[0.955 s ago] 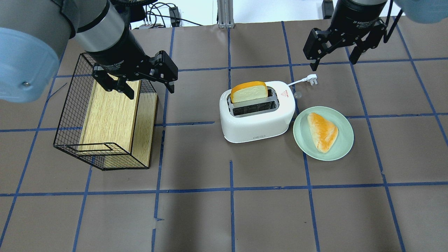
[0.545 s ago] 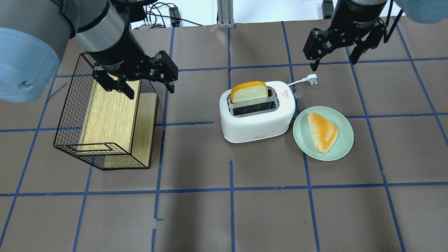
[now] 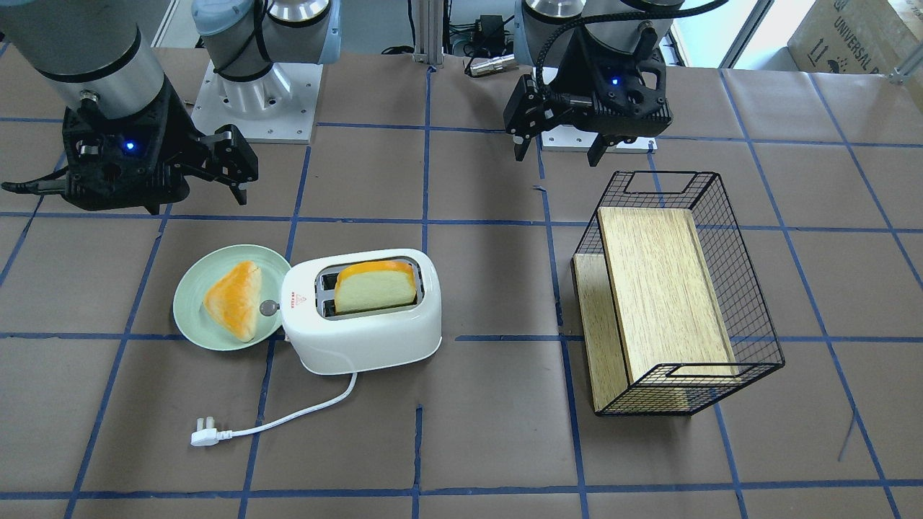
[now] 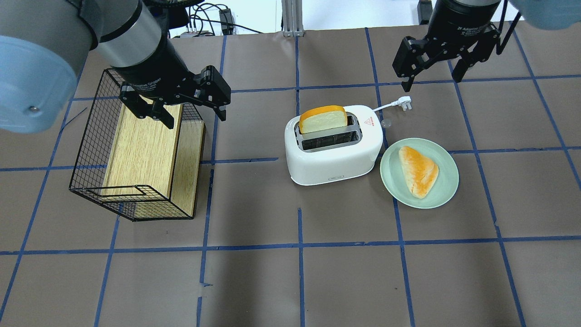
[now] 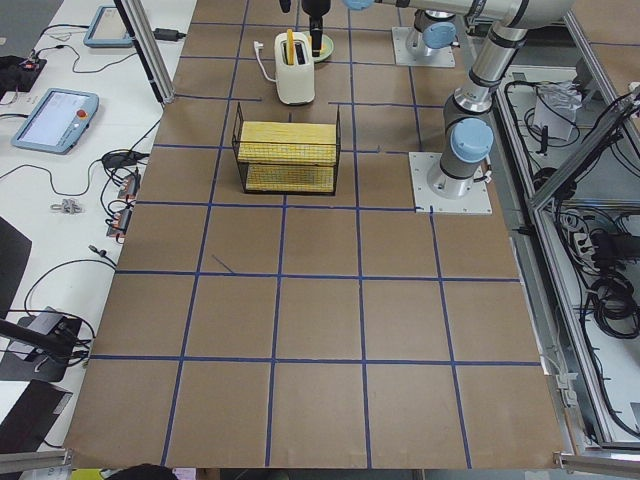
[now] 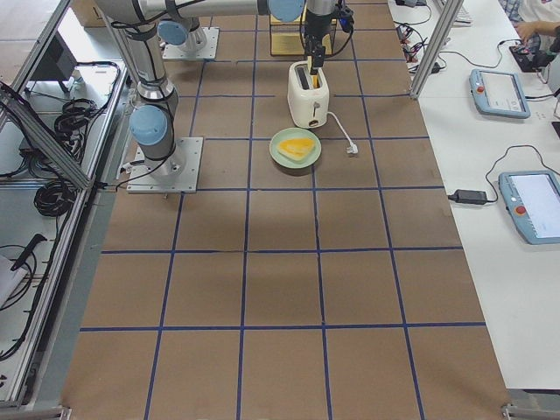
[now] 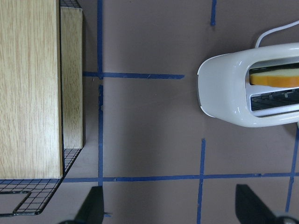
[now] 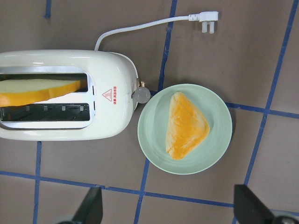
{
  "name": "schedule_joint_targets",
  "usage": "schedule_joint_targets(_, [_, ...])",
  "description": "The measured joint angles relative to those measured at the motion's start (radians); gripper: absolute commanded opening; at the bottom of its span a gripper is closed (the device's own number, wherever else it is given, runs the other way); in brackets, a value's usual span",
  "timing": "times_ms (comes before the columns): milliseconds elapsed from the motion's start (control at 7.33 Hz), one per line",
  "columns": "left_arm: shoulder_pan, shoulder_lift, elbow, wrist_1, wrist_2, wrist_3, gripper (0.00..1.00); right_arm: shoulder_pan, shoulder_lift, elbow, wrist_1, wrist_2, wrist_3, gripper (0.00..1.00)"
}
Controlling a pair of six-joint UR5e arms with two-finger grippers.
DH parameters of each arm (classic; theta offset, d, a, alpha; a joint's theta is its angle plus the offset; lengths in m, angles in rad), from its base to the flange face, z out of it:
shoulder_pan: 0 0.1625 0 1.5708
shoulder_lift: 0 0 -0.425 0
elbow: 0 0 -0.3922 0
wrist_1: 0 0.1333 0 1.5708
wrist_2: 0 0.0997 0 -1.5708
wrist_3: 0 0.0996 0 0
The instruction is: Press toaster with right arm
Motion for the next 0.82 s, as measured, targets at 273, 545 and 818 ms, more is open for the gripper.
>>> schedule_joint_targets(273, [0.0,0.0,0.0,0.0,0.0,0.0,1.0,0.0,0.009,-0.002,-0.038,0.004,-0.053,0.13])
schedule_joint_targets(545, [0.0,0.0,0.0,0.0,0.0,0.0,1.0,0.0,0.033,-0.017,-0.054,-0.005,-0.237,0.08])
schedule_joint_targets(818, [0.0,0.0,0.0,0.0,0.0,0.0,1.0,-0.011,0.075,-0.033,-0.058,-0.024,-0.557,0.04])
